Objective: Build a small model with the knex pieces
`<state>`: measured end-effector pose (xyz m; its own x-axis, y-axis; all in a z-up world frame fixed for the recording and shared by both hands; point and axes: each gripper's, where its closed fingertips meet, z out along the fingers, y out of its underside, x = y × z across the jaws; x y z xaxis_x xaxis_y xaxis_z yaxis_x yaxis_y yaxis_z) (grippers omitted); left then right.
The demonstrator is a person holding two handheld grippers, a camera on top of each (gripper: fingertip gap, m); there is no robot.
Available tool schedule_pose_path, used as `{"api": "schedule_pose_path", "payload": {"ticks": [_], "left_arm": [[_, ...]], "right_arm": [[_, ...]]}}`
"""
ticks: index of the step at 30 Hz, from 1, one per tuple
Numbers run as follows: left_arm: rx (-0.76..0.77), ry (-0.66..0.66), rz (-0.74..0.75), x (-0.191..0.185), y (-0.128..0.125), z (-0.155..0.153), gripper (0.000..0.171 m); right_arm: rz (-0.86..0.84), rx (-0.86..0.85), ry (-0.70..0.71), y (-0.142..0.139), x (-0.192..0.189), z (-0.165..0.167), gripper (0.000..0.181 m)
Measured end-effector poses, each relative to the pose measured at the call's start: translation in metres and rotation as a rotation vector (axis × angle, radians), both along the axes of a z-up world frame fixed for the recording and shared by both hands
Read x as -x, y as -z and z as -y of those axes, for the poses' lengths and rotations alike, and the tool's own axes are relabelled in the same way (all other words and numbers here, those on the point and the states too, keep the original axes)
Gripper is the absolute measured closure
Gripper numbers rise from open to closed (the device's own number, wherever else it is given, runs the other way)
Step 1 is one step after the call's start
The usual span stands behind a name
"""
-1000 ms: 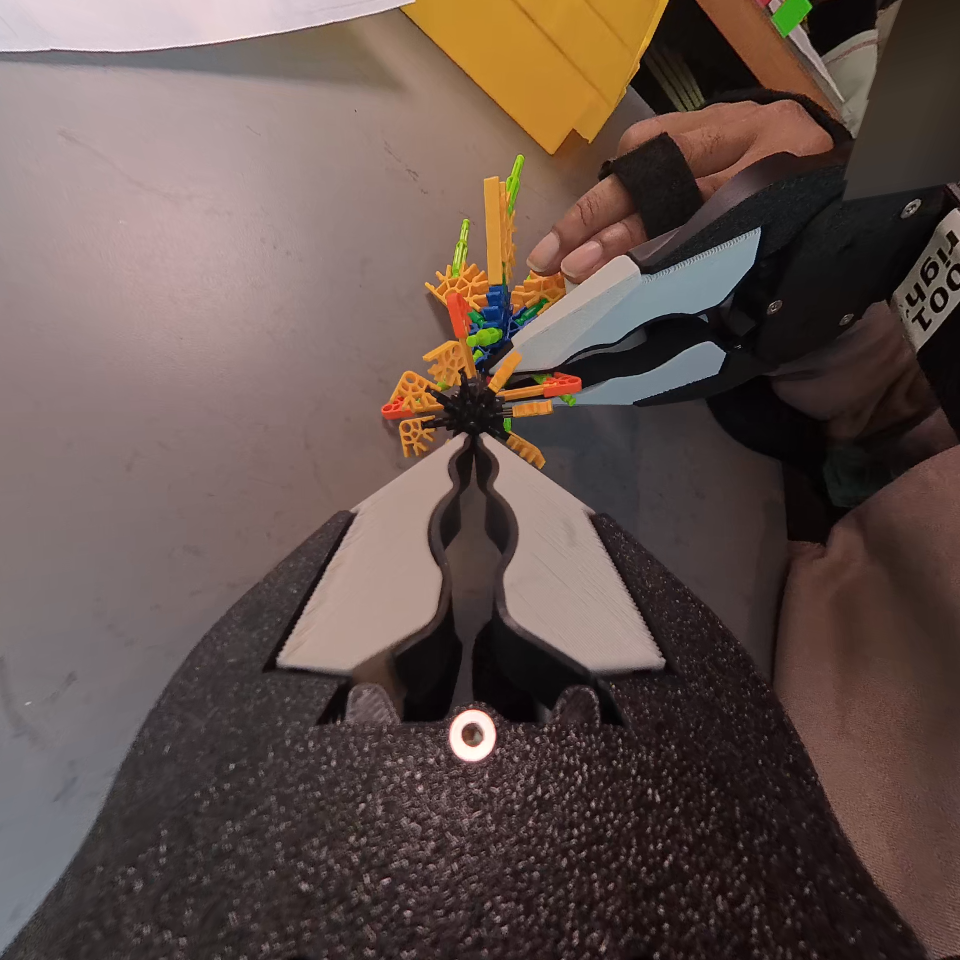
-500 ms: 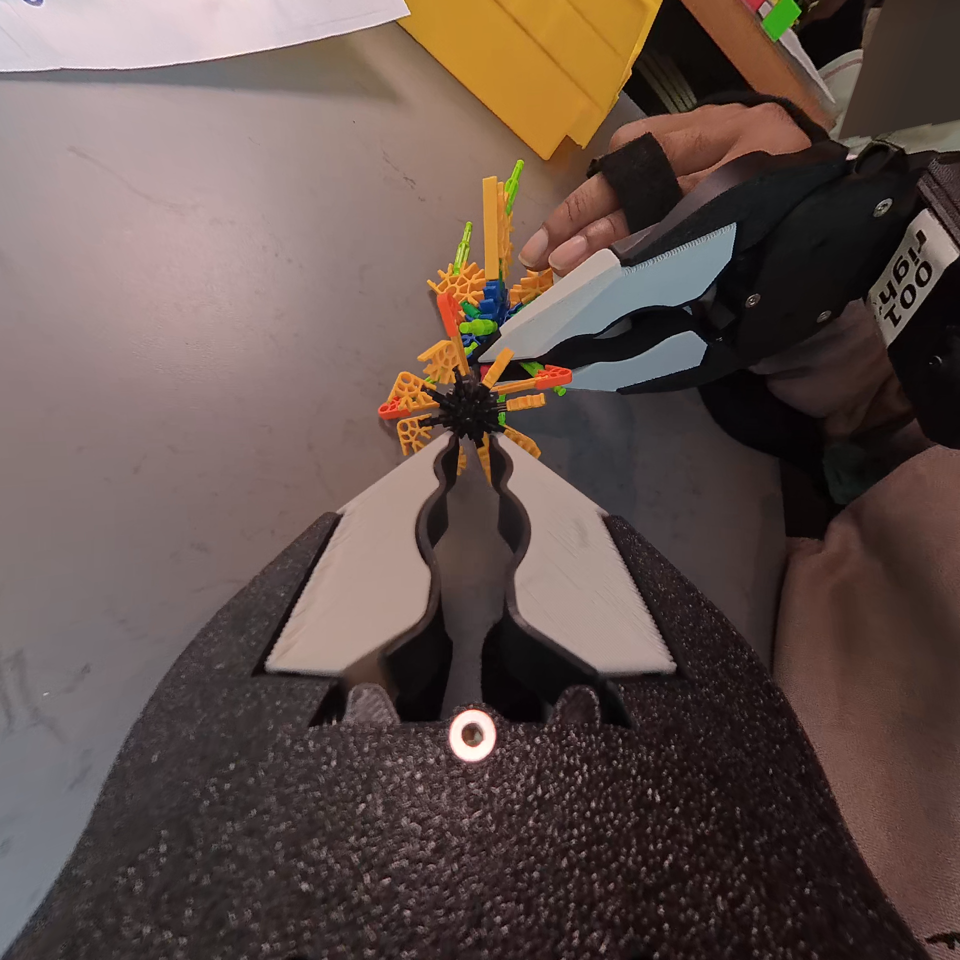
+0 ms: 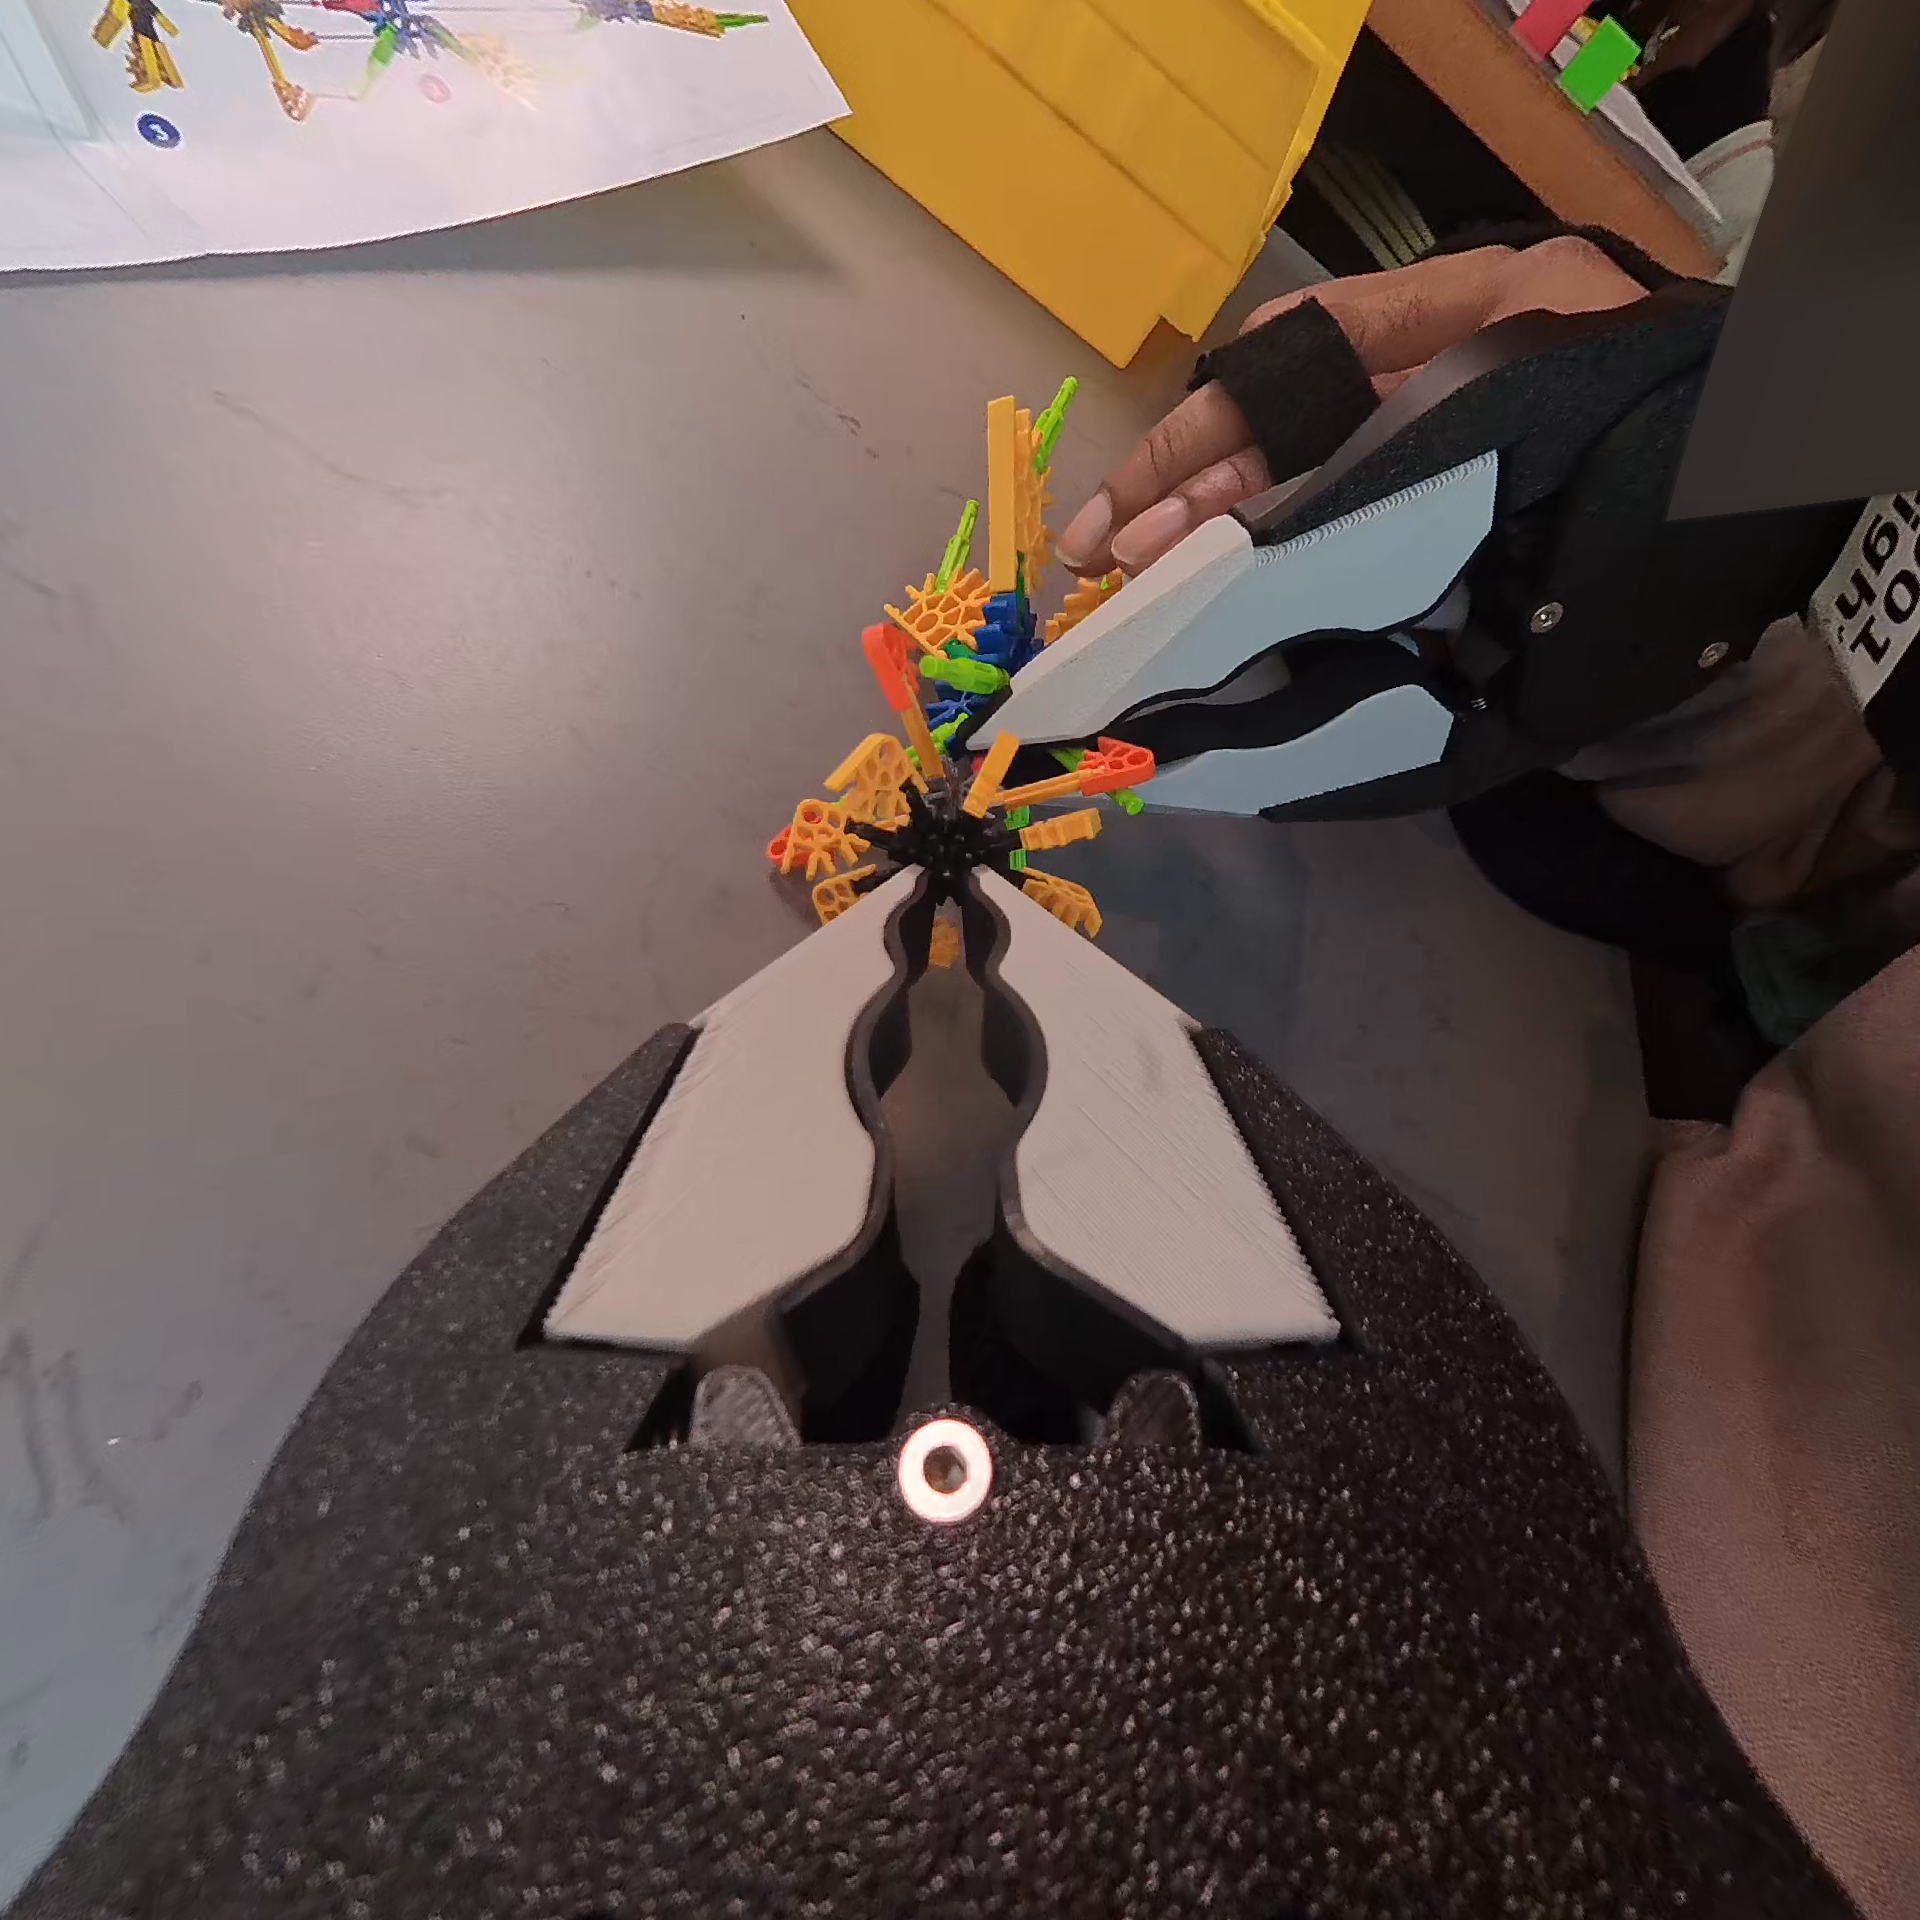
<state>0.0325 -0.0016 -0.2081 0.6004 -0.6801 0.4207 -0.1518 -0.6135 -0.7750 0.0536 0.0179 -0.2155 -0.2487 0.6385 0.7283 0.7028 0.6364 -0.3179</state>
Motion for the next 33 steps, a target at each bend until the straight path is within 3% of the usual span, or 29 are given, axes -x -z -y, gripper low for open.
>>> {"api": "schedule_pose_path", "payload": {"ticks": [10, 33], "left_arm": [[0.054, 0.047, 0.073, -0.001, -0.004, 0.008, 0.167], [0.076, 0.098, 0.023, -0.007, 0.005, 0.014, 0.167]], "right_arm": [[-0.014, 0.006, -0.004, -0.003, -0.004, -0.001, 0.178], [0.001, 0.019, -0.037, 0.000, -0.004, 0.005, 0.179]]}}
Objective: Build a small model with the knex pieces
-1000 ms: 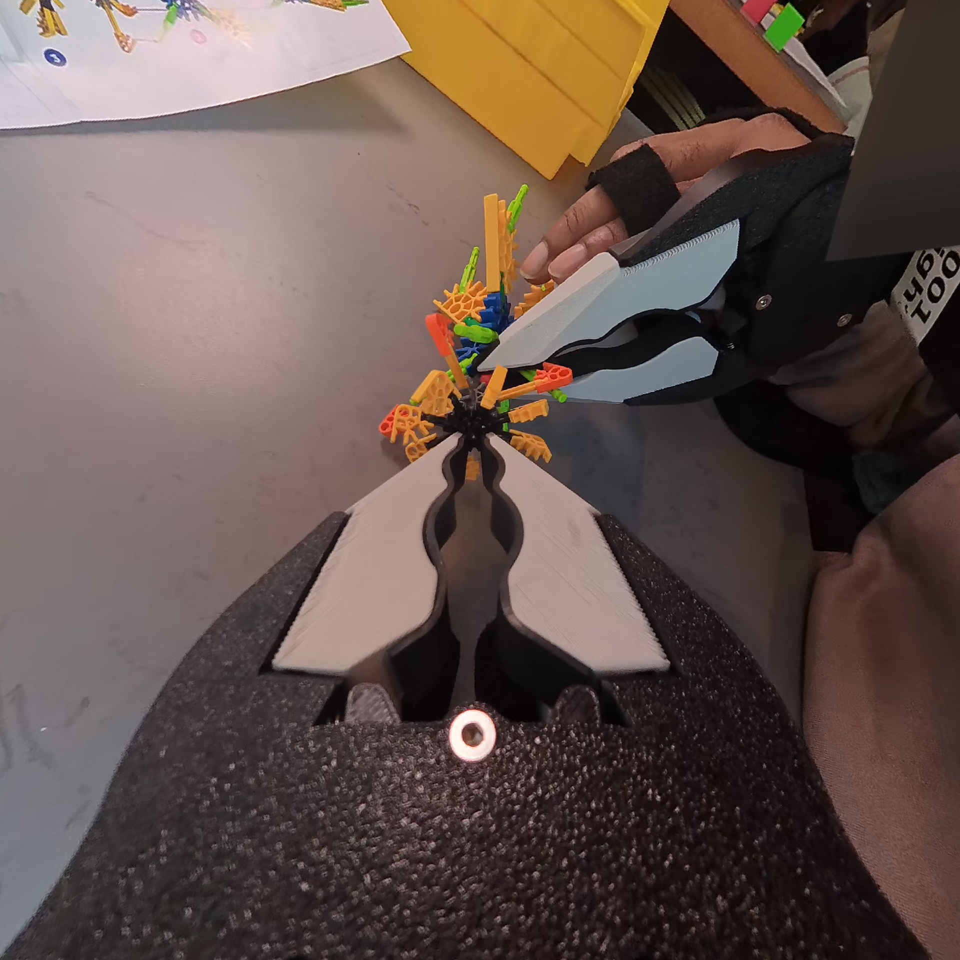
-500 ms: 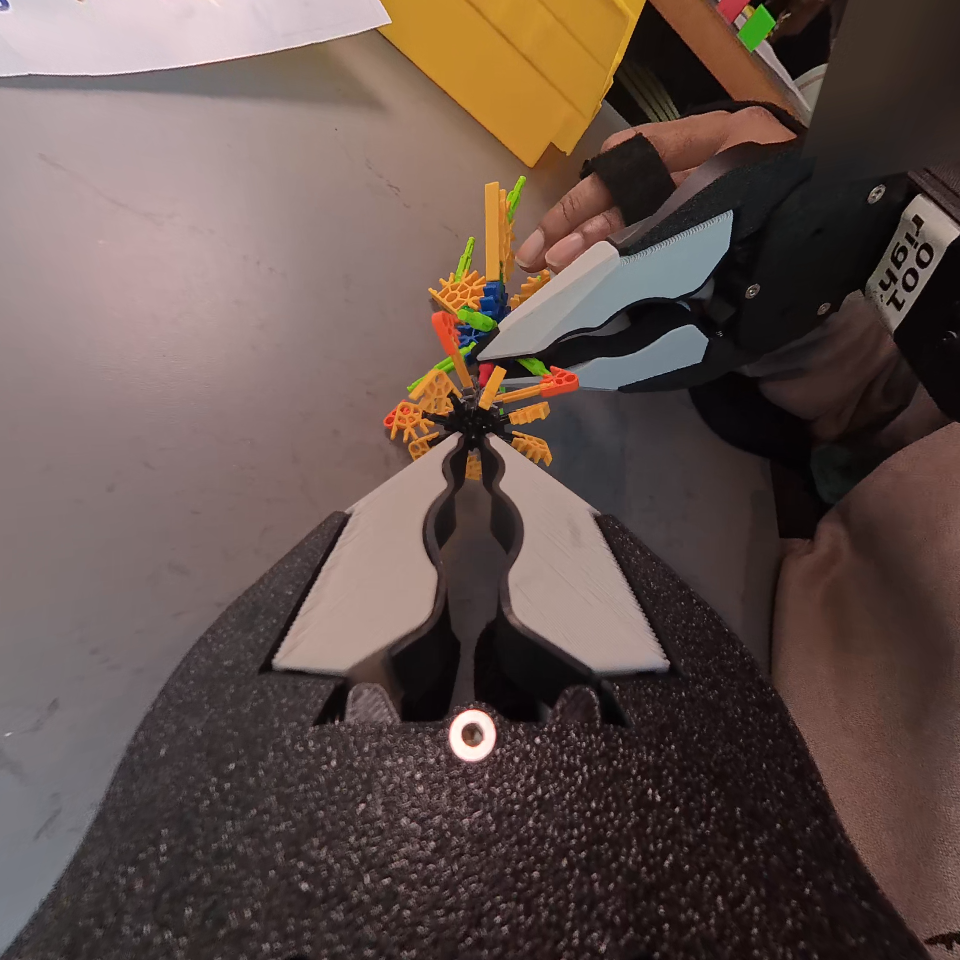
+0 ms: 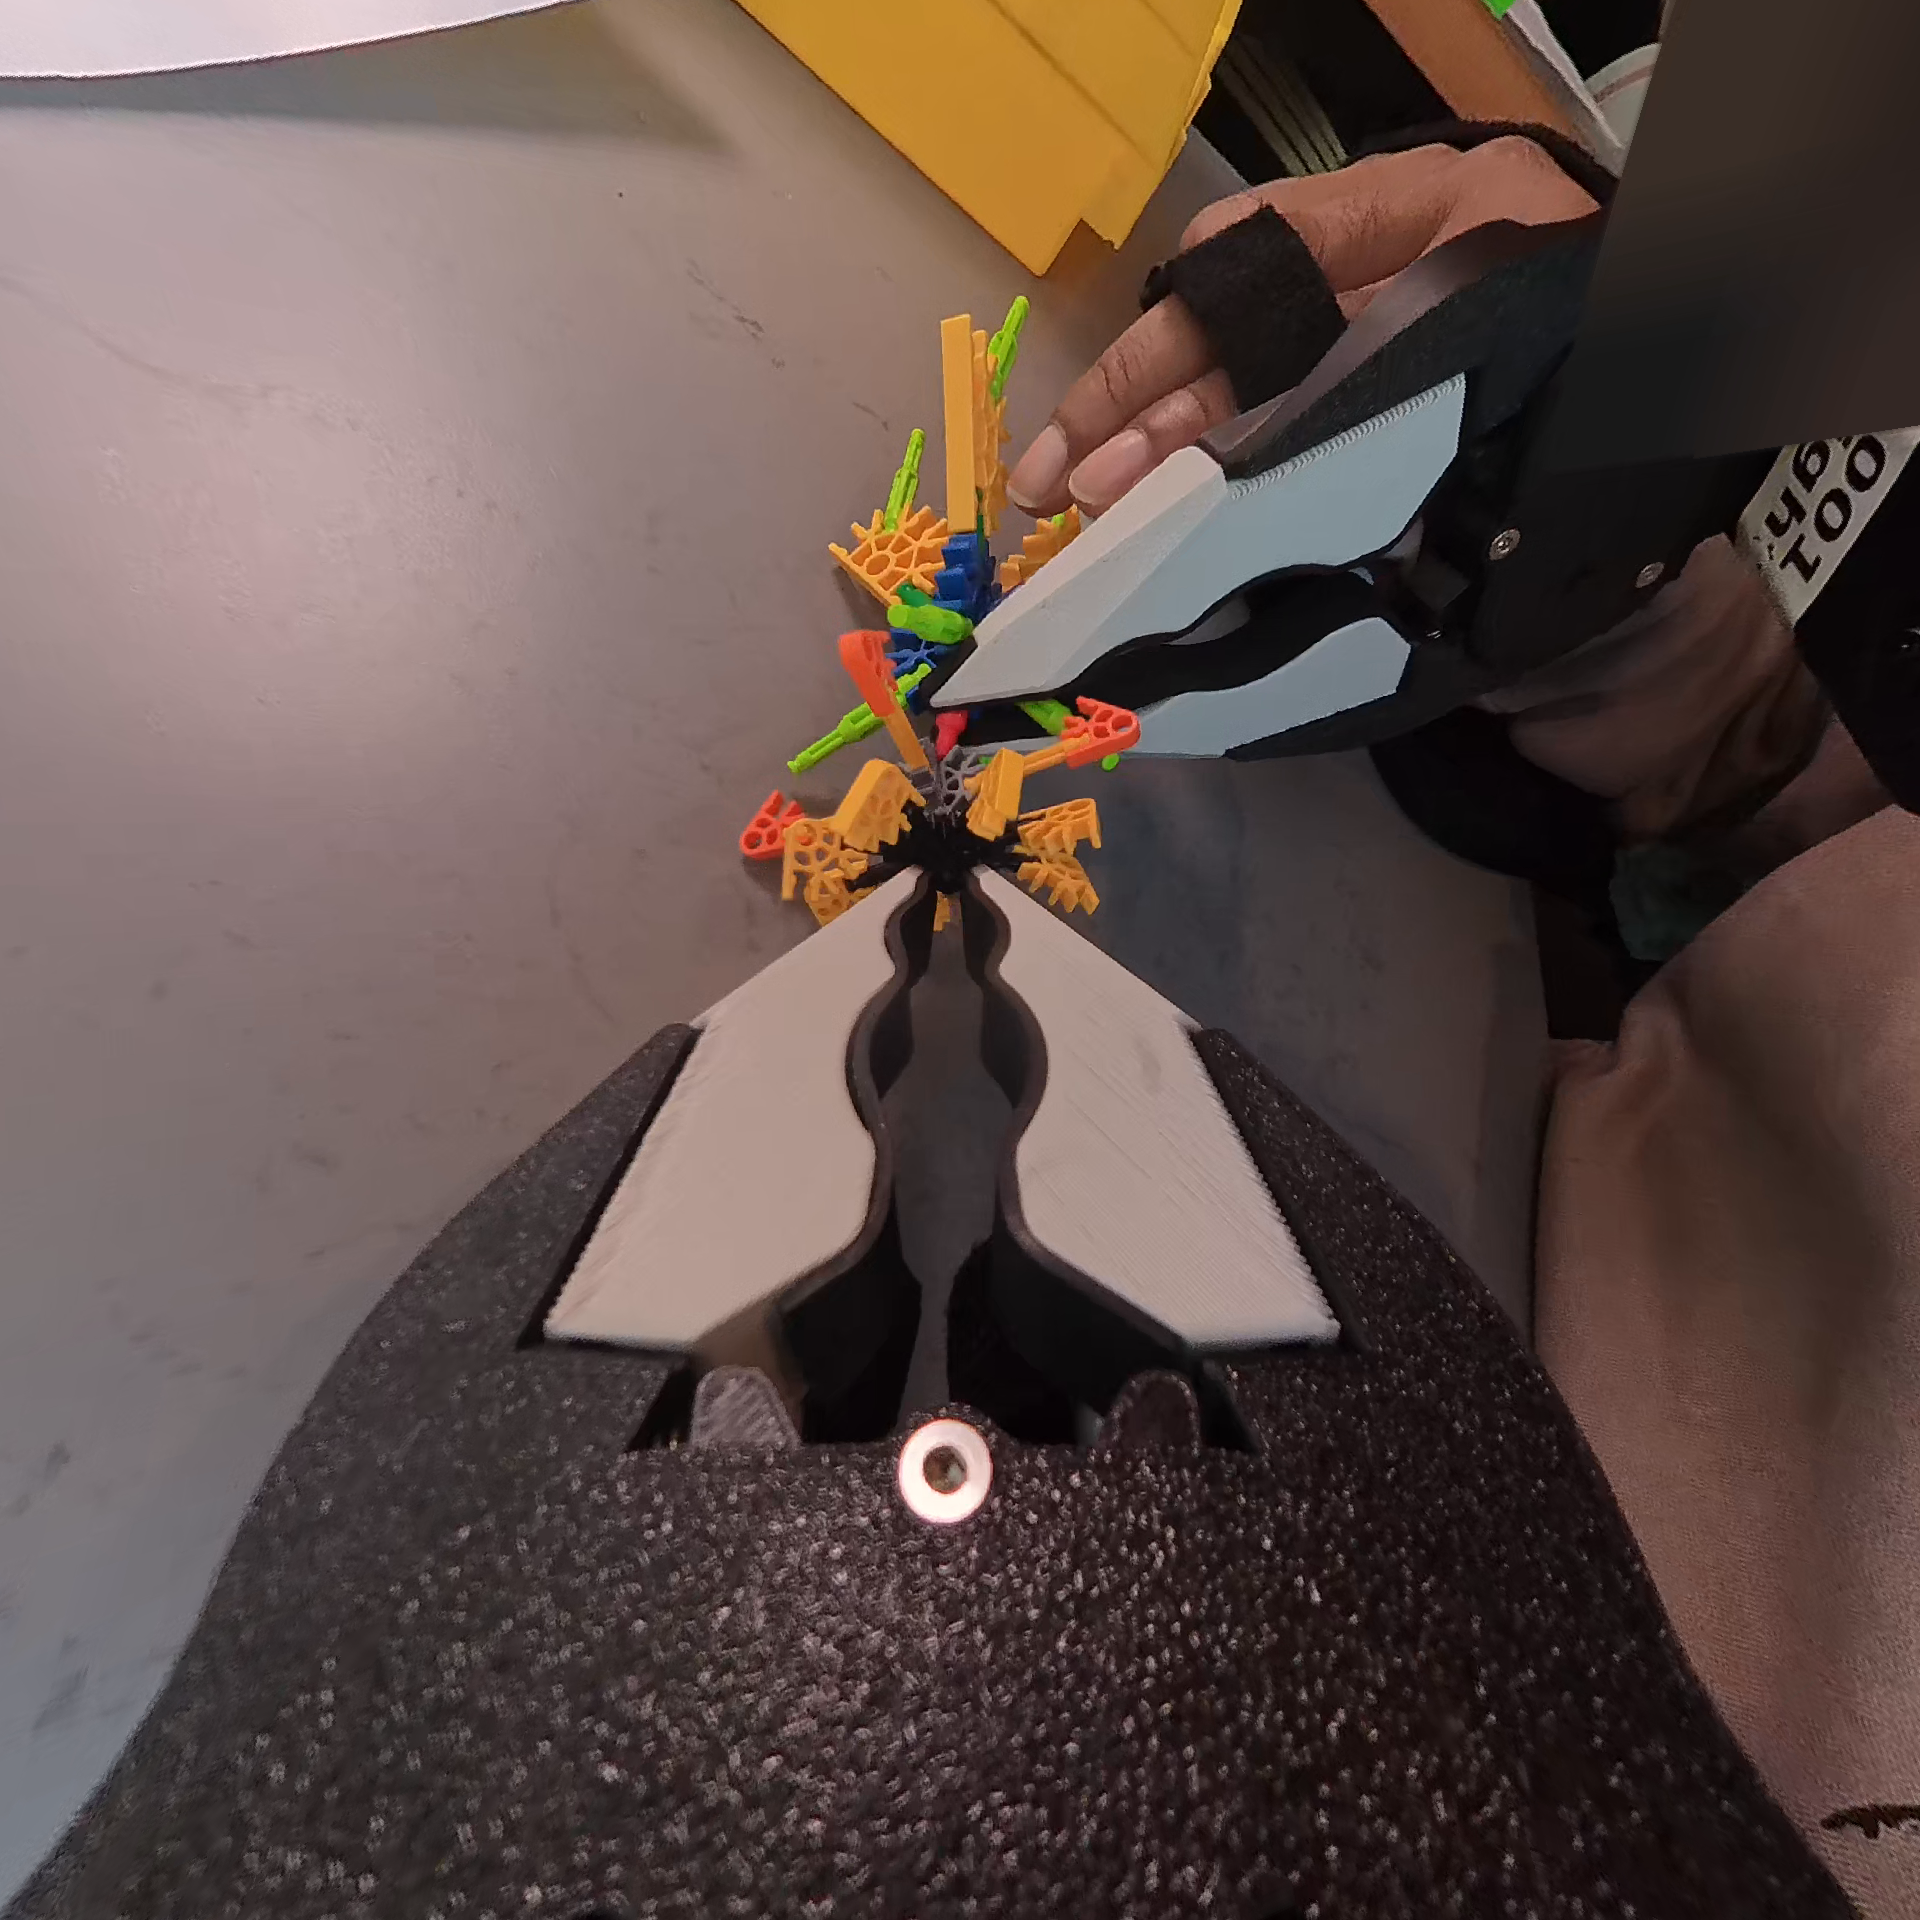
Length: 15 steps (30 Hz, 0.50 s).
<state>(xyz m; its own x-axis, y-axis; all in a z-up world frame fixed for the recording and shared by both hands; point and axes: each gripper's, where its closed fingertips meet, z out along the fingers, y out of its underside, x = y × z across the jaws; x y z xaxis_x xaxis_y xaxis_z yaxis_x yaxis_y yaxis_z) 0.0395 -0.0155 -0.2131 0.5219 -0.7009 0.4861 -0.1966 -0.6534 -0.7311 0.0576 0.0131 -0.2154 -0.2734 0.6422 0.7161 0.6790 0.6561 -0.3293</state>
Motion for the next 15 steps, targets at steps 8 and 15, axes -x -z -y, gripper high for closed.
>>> {"api": "schedule_pose_path", "payload": {"ticks": [8, 15], "left_arm": [[0.001, 0.063, -0.006, 0.0028, 0.0007, 0.0027, 0.168], [0.004, 0.068, -0.003, 0.0034, 0.0008, 0.0022, 0.168]], "right_arm": [[-0.011, 0.012, -0.037, 0.0001, 0.0030, 0.0010, 0.178], [-0.026, 0.032, -0.044, -0.0015, 0.0022, 0.0009, 0.178]]}}
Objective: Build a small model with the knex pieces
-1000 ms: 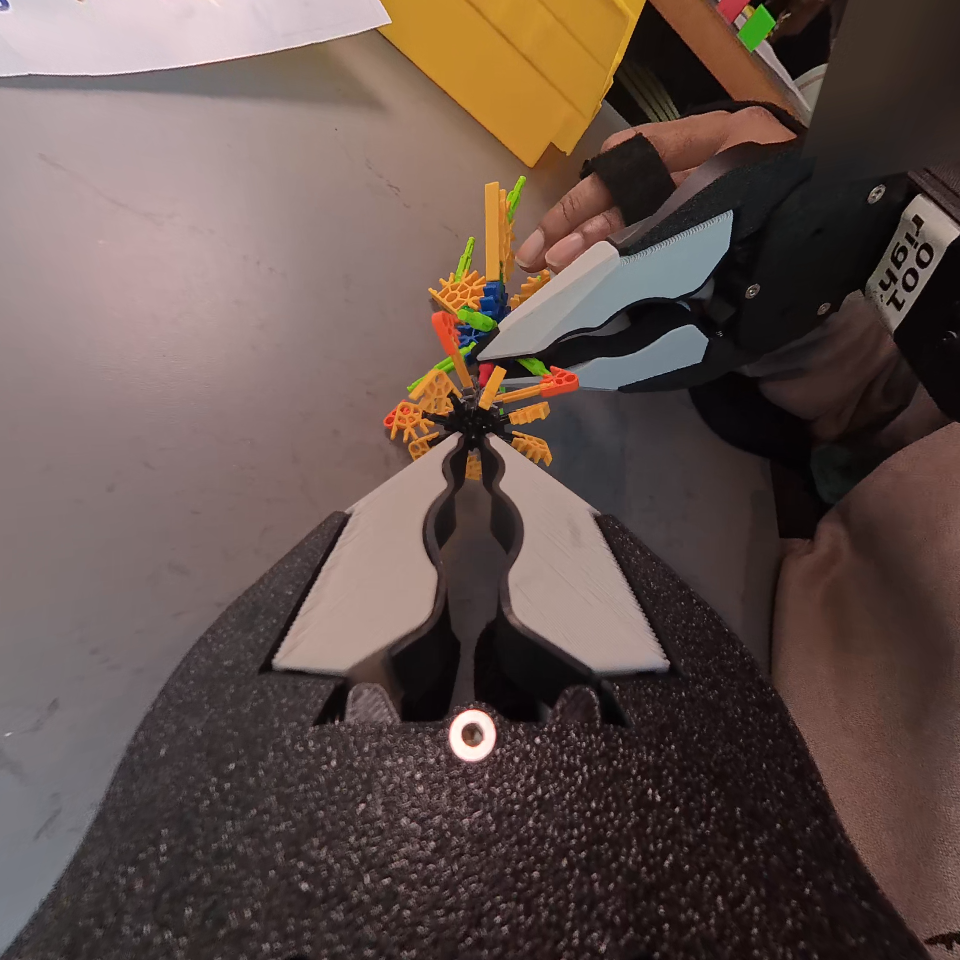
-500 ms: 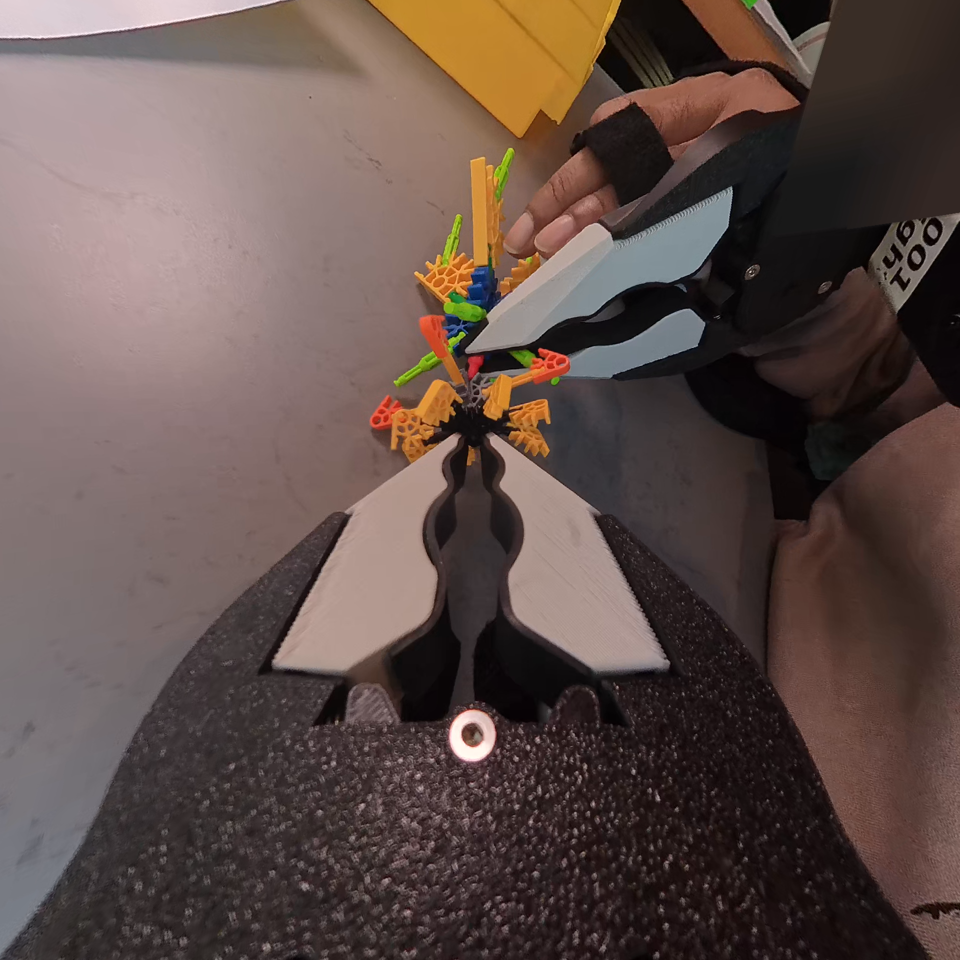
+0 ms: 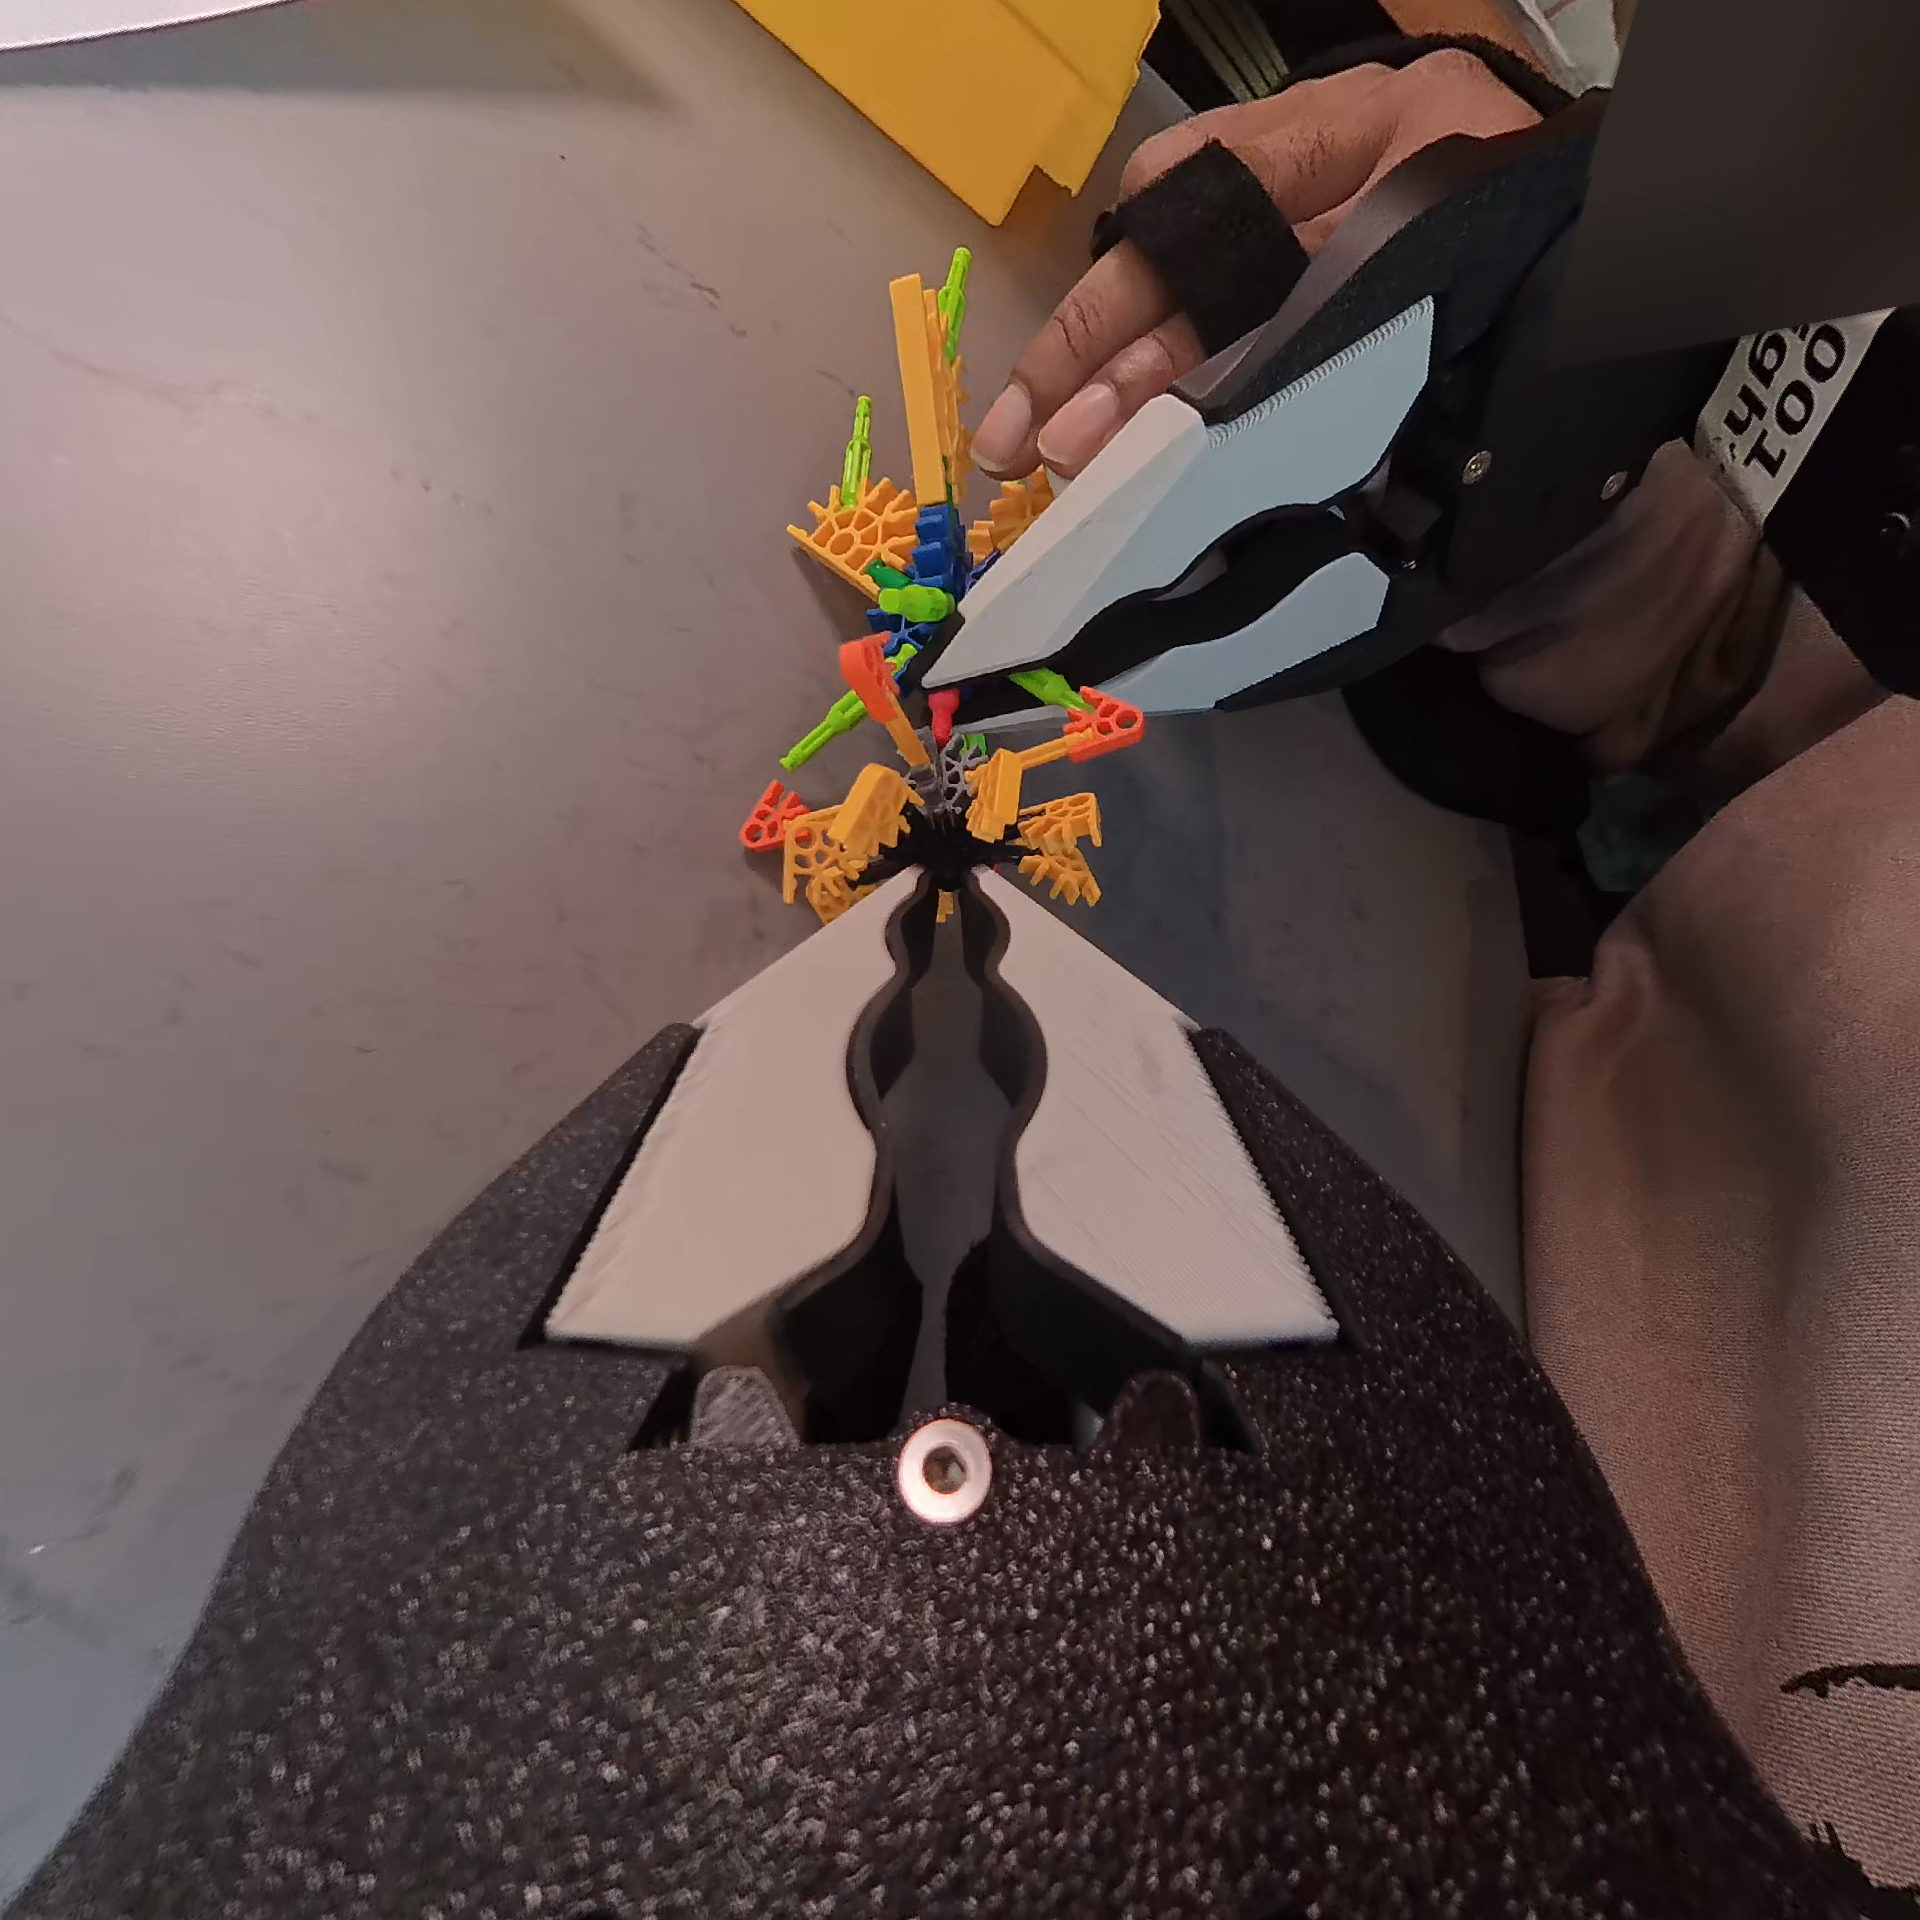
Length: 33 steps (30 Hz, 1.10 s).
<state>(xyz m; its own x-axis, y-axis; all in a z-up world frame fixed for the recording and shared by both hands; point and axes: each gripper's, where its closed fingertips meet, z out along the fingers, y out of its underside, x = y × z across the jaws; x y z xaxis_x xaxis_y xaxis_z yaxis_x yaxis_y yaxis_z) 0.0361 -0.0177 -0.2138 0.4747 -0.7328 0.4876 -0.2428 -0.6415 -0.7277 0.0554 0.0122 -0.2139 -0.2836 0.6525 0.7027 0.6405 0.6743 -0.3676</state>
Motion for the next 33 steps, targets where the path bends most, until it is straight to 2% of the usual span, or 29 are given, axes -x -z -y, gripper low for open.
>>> {"api": "schedule_pose_path", "payload": {"ticks": [33], "left_arm": [[-0.002, -0.001, -0.008, 0.000, 0.000, 0.000, 0.168]], "right_arm": [[-0.010, 0.027, -0.007, -0.001, 0.000, 0.005, 0.178]]}}
